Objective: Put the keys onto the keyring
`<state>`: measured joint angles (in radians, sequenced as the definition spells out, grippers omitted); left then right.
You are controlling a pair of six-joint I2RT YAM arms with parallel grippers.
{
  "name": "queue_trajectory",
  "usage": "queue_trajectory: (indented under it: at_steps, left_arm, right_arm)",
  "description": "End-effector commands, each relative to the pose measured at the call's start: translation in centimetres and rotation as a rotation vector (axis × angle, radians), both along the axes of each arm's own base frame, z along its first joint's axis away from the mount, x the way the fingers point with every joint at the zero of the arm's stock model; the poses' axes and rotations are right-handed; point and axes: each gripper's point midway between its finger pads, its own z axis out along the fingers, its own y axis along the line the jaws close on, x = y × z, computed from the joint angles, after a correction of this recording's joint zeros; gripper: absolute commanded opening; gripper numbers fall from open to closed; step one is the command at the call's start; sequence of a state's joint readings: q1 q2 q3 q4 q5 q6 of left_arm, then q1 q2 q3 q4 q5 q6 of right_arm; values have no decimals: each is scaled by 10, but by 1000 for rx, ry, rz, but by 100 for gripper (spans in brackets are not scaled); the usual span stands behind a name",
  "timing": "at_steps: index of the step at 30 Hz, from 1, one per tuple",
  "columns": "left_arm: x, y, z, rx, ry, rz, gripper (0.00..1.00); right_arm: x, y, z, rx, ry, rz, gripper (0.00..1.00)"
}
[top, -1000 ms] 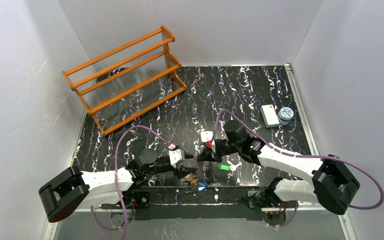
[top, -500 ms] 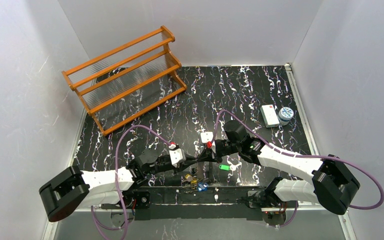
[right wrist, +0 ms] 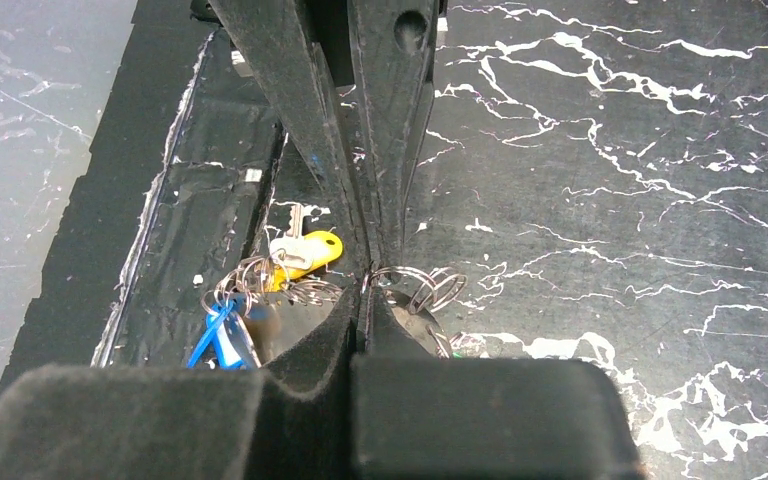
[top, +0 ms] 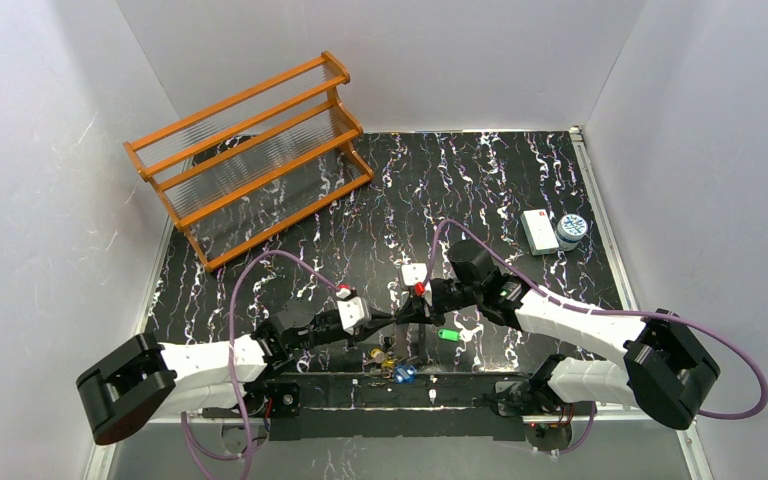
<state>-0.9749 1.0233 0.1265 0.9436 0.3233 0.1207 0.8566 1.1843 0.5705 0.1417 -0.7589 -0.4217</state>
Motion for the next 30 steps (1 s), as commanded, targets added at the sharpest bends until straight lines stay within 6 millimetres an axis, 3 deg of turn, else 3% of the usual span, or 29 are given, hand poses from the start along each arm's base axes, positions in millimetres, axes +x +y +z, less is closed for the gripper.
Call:
queue_trajectory:
  at_steps: [1, 8, 11, 13, 17, 20, 24, 30]
  left_arm:
    - [2, -6, -1, 17, 3, -10, 9]
    - [4, -7, -4, 33, 1, -8, 11]
    - [5, -6, -3, 31, -4, -2, 0]
    - [6, -5, -2, 29, -6, 4, 0]
    - [5, 0, 0, 13, -5, 23, 0]
    - [4, 6, 4, -10, -7, 44, 0]
    - [3, 15, 10, -53, -6, 74, 0]
    - [7, 26, 18, -134, 67, 158, 0]
  right_arm:
    - [-3, 5, 19, 64, -22, 36, 1]
    - [-3, 5, 20, 68, -23, 40, 1]
    - [-3, 6, 20, 68, -22, 36, 1]
    - [0, 6, 21, 67, -23, 19, 3]
    - [15, 3, 32, 97, -77, -90, 51]
    - [28, -4, 47, 168, -153, -202, 75]
    - [37, -16, 60, 235, -209, -300, 90]
    - [32, -15, 58, 241, -175, -294, 95]
